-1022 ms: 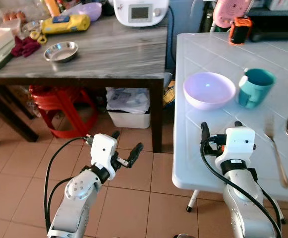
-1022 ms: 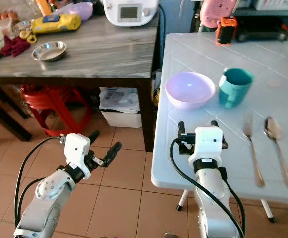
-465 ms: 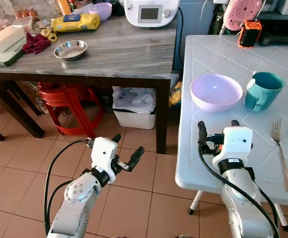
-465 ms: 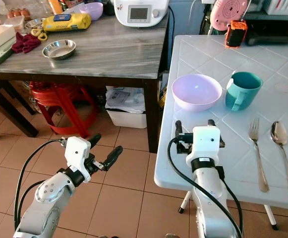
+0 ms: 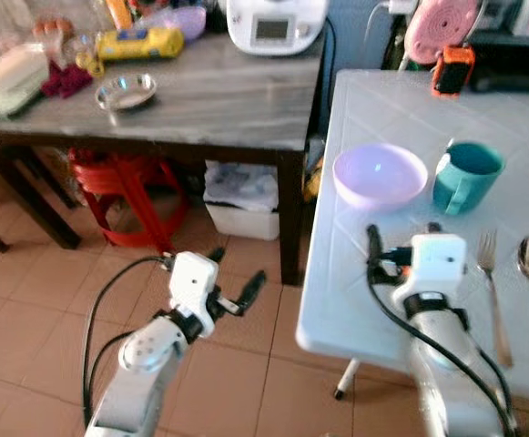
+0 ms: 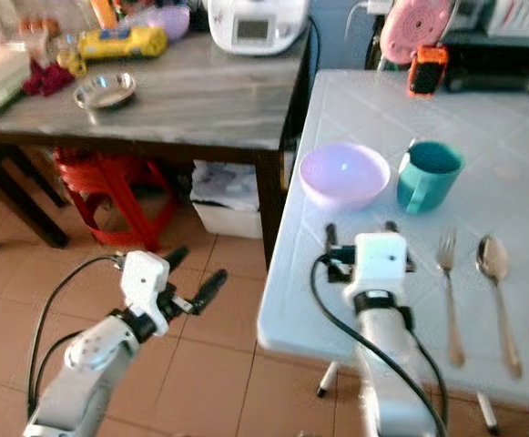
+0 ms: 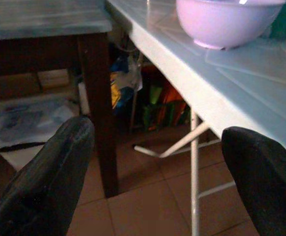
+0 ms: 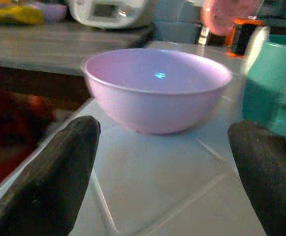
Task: Setting the table
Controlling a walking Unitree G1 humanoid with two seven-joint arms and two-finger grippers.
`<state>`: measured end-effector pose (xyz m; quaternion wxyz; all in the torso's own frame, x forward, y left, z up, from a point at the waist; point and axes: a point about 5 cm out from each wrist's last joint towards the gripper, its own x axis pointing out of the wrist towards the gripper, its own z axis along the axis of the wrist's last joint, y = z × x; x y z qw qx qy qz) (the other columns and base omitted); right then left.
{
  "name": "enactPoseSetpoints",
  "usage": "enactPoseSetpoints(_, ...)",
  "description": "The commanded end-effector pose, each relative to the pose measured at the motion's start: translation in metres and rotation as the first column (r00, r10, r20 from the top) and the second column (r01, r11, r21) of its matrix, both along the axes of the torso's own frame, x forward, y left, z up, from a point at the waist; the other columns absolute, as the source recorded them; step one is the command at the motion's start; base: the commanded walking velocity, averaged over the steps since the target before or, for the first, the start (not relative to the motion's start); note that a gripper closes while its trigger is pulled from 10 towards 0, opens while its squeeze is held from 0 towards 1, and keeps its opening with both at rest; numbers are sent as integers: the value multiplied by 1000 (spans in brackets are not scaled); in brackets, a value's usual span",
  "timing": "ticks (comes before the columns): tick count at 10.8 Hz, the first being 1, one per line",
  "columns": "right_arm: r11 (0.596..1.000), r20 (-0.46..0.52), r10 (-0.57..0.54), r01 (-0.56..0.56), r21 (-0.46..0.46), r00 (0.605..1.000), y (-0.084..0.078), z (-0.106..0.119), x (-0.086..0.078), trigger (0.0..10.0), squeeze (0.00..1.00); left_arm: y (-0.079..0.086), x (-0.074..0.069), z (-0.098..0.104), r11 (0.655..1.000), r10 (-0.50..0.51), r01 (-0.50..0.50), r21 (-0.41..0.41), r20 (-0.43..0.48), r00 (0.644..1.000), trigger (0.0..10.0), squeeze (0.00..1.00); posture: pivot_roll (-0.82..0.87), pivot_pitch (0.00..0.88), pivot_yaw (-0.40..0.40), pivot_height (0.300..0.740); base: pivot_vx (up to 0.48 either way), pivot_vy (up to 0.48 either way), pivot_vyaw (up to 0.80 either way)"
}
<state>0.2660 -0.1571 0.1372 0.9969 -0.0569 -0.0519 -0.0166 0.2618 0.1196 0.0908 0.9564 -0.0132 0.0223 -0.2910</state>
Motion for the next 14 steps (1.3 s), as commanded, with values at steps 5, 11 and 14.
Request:
enactPoseSetpoints(5,1000,-6,-22,22,-5,1000,-5,-1,1,10000,0,0,2,-1,1000,16,-16,10,9,1000,10000,0,-79,113,109,740,0,-152,0)
enactPoseSetpoints(11,995,13,76,-75,-64,997,6,8,12,10000,0,2,8,16,998,44,-41,-43,72,996,10000,0,-77,110,104,740,0,0,0)
enactPoseSetpoints(14,973,34,203,-198,-118,979,26,23,22,10000,0,2,10,19,998,36,-32,-59,75,997,10000,0,-82,113,102,740,0,0,0)
